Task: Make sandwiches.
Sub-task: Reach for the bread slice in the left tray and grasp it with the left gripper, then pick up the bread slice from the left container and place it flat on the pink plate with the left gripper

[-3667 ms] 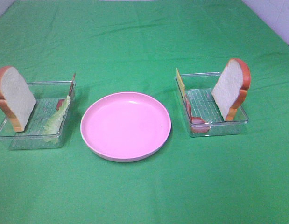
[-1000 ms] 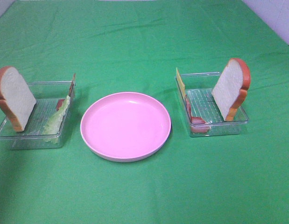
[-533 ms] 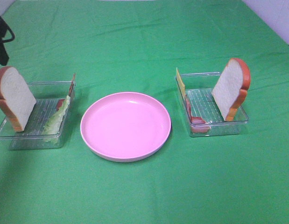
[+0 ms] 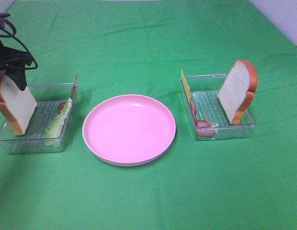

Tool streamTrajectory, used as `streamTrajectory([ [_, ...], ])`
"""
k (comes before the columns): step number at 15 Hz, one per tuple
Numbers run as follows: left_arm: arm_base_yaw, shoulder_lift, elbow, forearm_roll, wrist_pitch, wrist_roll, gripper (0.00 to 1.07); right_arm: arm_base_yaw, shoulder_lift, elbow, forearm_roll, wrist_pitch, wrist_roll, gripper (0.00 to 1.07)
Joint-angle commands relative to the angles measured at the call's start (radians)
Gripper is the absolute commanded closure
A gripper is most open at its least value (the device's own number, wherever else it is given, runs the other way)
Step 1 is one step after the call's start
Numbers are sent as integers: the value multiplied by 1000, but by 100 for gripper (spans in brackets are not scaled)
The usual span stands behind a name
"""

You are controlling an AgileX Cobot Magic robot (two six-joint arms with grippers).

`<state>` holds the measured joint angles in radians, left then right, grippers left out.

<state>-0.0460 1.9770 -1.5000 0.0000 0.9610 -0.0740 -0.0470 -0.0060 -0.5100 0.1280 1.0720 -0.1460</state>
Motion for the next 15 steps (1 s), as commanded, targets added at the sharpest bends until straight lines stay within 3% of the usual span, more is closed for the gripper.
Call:
streamTrajectory([
  [1, -4, 12, -7, 0, -22, -29, 44, -4, -14, 4, 1, -10, -13, 39],
  [2, -4, 10, -7, 0, -28, -36, 49, -4, -14, 4, 1, -10, -13, 39],
  [3, -4, 10, -8, 0, -33, -39, 61, -4, -14, 4, 1, -10, -13, 39],
  [4, -4, 10, -8, 0, -34, -58, 86, -4, -14, 4, 1, -10, -13, 39],
  [7, -4, 10, -8, 0, -33, -61, 107, -4, -14, 4, 1, -10, -13, 39],
  [10, -4, -21, -9, -26, -17, -60, 107, -4, -14, 4, 1, -10, -13, 39],
  [15, -4, -295, -10, -94, 67, -50, 107, -4, -14, 4, 1, -10, -13, 39],
])
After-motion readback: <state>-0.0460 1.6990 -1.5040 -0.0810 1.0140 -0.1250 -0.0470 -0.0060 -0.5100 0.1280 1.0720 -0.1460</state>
